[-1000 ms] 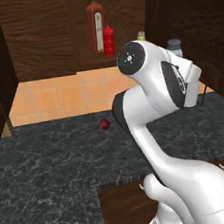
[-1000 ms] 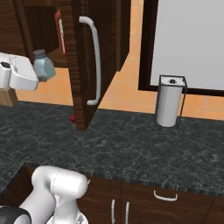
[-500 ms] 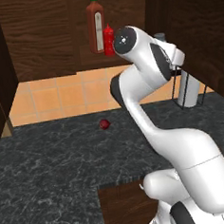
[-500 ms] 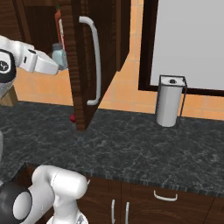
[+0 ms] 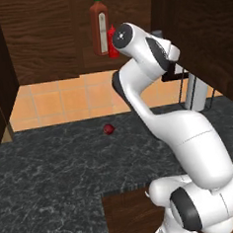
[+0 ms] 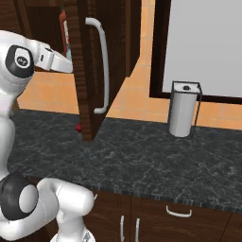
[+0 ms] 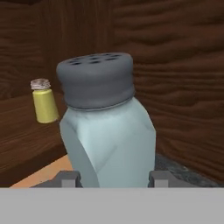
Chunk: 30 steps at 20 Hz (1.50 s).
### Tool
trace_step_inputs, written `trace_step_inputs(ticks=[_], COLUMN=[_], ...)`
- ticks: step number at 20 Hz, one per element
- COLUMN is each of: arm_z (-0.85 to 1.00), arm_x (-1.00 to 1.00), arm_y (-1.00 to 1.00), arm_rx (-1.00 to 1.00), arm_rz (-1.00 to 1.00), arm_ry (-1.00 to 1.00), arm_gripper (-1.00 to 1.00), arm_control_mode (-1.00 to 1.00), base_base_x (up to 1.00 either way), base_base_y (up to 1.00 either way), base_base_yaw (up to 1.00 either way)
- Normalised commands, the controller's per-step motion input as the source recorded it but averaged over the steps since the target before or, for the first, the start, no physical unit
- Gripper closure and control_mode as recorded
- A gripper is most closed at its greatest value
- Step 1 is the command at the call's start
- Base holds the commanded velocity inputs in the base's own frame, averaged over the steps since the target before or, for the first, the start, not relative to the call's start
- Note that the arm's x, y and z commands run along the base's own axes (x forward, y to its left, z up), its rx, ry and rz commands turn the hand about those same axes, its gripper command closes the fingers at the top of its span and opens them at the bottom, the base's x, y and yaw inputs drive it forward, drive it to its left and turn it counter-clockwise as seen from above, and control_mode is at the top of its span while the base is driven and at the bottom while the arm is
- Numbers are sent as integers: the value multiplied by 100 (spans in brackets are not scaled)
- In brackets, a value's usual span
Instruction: Put the shaker and condiment bottle from the counter next to their counterparts in the cabinet.
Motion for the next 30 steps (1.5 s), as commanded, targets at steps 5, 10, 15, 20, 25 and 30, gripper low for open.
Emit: trace_step_inputs(ticks=[5,10,15,20,25,30], arm_z=[-13,-15,-10,-7,-13,-10], arm_x=[50,43,24,0,10,32], arm_y=[0,-3,-13,-8,-4,-6], arm_rx=[0,0,0,0,0,0], arm_rz=[3,2,0,0,0,0], arm_ry=[0,0,0,-2,-1,-4], arm_gripper=[100,100,100,100,100,100], arm_control_mode=[-100,-100,-100,-100,-100,-100], base_base_x=[0,0,0,0,0,0], base_base_y=[0,0,0,0,0,0], base_base_yaw=[0,0,0,0,0,0])
